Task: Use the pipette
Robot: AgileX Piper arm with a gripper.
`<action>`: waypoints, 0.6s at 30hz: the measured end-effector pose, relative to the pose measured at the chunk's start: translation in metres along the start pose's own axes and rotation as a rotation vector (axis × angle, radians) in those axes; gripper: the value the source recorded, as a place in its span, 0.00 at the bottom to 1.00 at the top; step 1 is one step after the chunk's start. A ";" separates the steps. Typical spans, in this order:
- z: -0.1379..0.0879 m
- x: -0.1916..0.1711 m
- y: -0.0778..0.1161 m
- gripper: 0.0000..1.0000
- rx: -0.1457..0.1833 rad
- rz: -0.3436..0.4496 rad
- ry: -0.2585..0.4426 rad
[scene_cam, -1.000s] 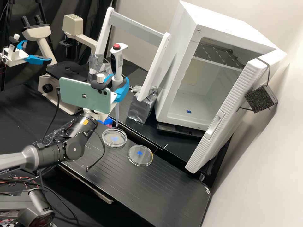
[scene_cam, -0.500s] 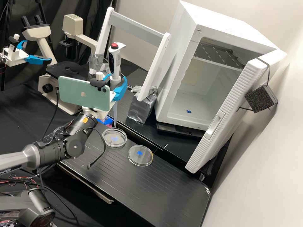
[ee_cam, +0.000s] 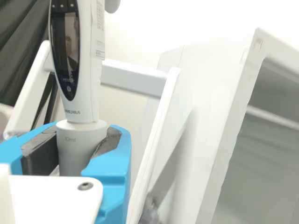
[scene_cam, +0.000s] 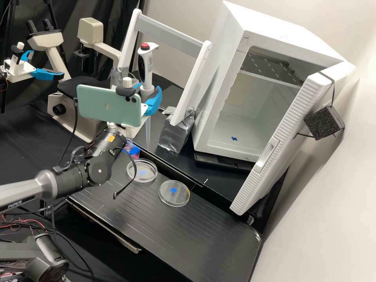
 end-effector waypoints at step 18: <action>-0.056 0.097 0.046 0.00 0.049 -0.029 0.016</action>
